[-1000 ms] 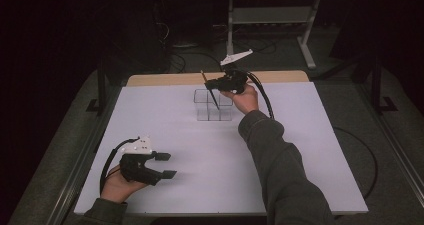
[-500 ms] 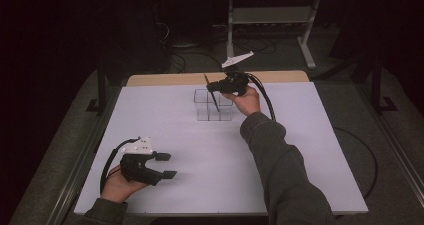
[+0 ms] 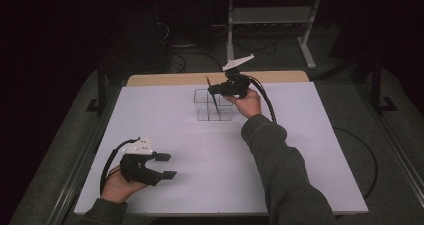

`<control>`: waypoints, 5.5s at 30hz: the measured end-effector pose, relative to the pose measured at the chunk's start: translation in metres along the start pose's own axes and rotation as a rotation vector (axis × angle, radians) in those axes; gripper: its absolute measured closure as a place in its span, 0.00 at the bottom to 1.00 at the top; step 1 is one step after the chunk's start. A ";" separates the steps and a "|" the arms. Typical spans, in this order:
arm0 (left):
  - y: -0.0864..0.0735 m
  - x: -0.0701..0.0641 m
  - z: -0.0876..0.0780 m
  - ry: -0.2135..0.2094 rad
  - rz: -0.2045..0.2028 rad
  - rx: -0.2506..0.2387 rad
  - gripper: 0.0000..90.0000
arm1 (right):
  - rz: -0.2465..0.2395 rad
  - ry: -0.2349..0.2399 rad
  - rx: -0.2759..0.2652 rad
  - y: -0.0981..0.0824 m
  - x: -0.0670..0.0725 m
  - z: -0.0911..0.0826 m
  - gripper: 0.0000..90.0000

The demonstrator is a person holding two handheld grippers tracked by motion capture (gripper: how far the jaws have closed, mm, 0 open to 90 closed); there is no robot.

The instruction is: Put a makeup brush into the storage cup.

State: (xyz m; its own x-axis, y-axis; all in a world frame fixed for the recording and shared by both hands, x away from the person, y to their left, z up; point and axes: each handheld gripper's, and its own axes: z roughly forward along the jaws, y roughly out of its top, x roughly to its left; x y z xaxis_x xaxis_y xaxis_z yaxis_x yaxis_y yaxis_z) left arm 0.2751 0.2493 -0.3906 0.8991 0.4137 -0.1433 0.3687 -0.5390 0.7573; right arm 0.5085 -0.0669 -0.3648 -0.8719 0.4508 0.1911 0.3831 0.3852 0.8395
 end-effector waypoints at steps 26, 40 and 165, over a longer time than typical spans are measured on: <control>-0.002 -0.001 0.002 0.006 0.001 0.011 0.39 | 0.005 -0.005 0.056 -0.006 0.003 0.007 0.84; -0.004 0.000 -0.001 0.028 0.001 0.024 0.38 | 0.014 -0.031 0.066 -0.014 0.006 -0.009 0.77; 0.000 0.004 0.004 0.033 -0.019 0.026 0.34 | 0.074 -0.062 0.005 -0.073 0.027 -0.114 0.53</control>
State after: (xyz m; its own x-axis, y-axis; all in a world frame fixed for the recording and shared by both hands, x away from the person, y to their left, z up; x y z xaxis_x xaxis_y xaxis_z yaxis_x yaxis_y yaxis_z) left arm 0.2796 0.2482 -0.3933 0.8839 0.4476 -0.1359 0.3917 -0.5494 0.7380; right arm 0.4220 -0.1745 -0.3628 -0.8206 0.5273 0.2203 0.4473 0.3527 0.8219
